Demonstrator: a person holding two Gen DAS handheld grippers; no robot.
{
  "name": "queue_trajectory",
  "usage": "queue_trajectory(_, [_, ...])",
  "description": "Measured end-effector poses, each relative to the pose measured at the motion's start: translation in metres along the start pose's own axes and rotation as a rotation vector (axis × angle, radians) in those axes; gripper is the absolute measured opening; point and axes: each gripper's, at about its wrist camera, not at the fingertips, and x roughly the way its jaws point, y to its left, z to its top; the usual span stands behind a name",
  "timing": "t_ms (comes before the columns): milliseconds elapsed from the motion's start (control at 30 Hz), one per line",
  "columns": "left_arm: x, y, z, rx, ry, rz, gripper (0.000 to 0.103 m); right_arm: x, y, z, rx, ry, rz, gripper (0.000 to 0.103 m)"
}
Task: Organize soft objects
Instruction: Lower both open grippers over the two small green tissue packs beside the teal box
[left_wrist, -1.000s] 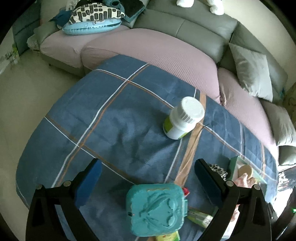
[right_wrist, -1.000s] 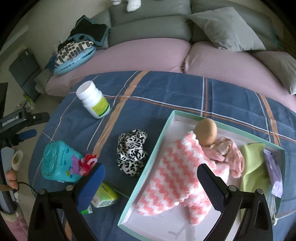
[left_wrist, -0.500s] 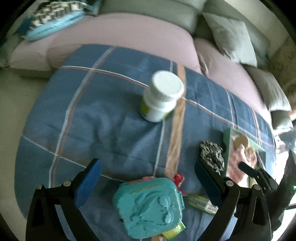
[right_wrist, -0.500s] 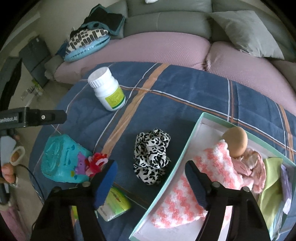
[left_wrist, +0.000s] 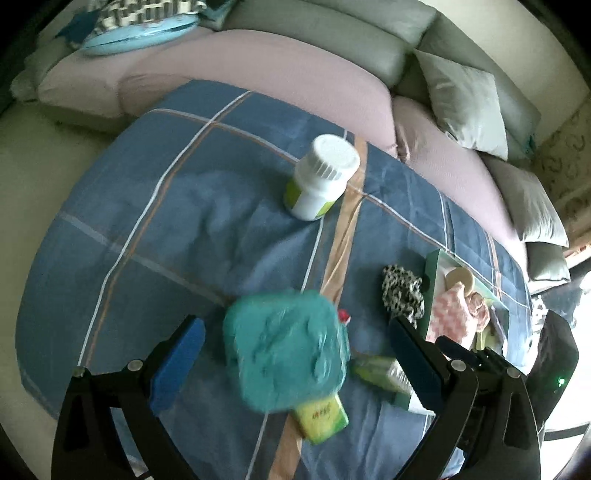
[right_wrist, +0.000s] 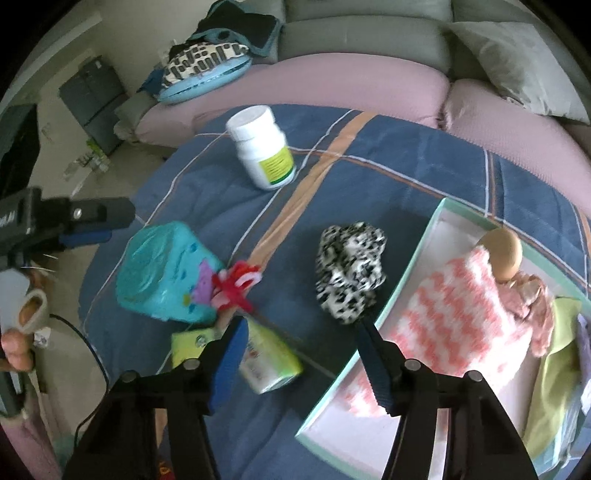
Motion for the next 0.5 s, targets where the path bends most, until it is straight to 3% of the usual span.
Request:
queue_trajectory(233, [-0.017, -0.006, -0.033, -0.008, -0.019, 0.028, 0.099, -0.009, 0.018, -0.013, -0.039, -0.006, 0.044, 0.063])
queue_trajectory(333, [-0.011, -0.009, -0.047, -0.015, 0.005, 0.034, 0.099, -0.009, 0.022, -0.015, -0.052, 0.0, 0.037, 0.058])
queue_trajectory(500, [0.004, -0.012, -0.064, -0.009, 0.059, 0.047, 0.098, -0.003, 0.021, -0.018, -0.052, 0.014, 0.026, 0.057])
